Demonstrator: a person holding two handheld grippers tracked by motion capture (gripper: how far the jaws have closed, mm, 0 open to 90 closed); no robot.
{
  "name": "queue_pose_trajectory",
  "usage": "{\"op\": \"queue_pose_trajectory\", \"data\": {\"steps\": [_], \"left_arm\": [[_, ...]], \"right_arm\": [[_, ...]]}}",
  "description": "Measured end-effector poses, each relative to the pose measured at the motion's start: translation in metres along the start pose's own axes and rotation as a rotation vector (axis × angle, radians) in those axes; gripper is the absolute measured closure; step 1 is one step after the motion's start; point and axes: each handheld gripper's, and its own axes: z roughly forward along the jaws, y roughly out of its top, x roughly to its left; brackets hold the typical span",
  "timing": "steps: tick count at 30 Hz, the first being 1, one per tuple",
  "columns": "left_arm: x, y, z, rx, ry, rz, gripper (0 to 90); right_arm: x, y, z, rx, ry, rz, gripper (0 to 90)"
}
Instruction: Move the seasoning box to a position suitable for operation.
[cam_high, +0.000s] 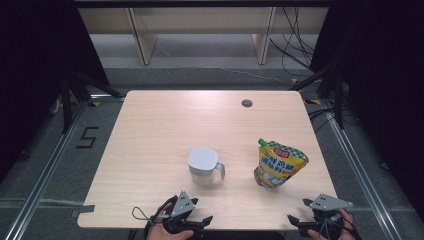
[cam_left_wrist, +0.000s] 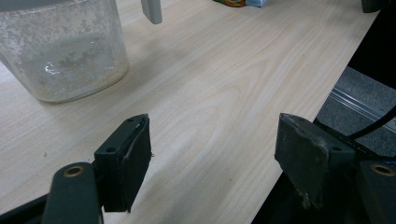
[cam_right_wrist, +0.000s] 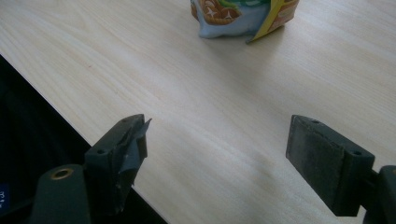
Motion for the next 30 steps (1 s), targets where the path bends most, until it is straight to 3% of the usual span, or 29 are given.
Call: {"op": "queue_pose_trajectory", "data": {"steps": [2, 5, 6, 7, 12, 14, 15, 17, 19, 20, 21, 22, 27, 28, 30], "left_arm": [[0.001, 0.0, 0.0, -0.008, -0.001, 0.012, 26.5], [0.0, 0.0, 0.001, -0.026, 0.002, -0.012, 26.5], [0.002, 0.001, -0.001, -0.002, 0.004, 0.012, 26.5], [0.0, 0.0, 0.0, -0.013, 0.005, -0.011, 26.5], [0.0, 0.002, 0.0, -0.039, 0.023, -0.03, 26.9], [0.002, 0.004, -0.002, -0.027, 0.035, -0.016, 27.3], [0.001, 0.005, 0.0, -0.061, 0.031, -0.037, 27.7], [0.003, 0.006, 0.0, -0.067, 0.027, -0.018, 29.2], [0.002, 0.008, 0.002, -0.079, 0.042, -0.041, 30.4], [0.004, 0.01, 0.002, -0.077, 0.04, -0.016, 30.4], [0.005, 0.011, 0.004, -0.091, 0.046, -0.041, 34.5], [0.005, 0.011, 0.004, -0.091, 0.046, -0.041, 36.7], [0.007, 0.02, 0.013, -0.122, 0.068, -0.004, 45.0], [0.006, 0.024, 0.017, -0.127, 0.08, 0.012, 47.1], [0.004, 0.028, 0.023, -0.14, 0.08, 0.016, 51.1]], "right_arm": [[0.001, 0.0, 0.0, 0.004, -0.001, 0.017, 21.4], [0.0, 0.0, 0.0, 0.002, -0.001, 0.01, 21.4], [0.0, 0.0, 0.0, 0.001, -0.001, 0.006, 21.4], [0.0, 0.0, 0.0, 0.003, -0.001, 0.009, 21.4], [-0.003, 0.0, 0.002, -0.007, -0.004, -0.036, 21.4], [-0.003, 0.0, 0.002, -0.006, -0.003, -0.037, 21.4], [-0.004, 0.0, 0.002, -0.007, -0.006, -0.039, 21.4], [-0.001, 0.0, 0.002, -0.002, -0.011, -0.006, 21.4], [-0.004, 0.0, 0.002, -0.006, -0.013, -0.03, 21.5], [-0.003, 0.0, 0.001, 0.001, -0.009, -0.009, 21.4], [-0.003, 0.0, 0.001, 0.0, -0.013, -0.006, 21.4], [-0.003, 0.0, 0.001, 0.0, -0.013, -0.006, 21.4], [-0.004, 0.0, 0.002, 0.004, -0.014, -0.002, 21.5], [-0.001, 0.0, 0.002, 0.006, -0.01, 0.027, 21.4], [-0.002, 0.0, 0.002, 0.002, -0.008, 0.016, 21.4]]}}
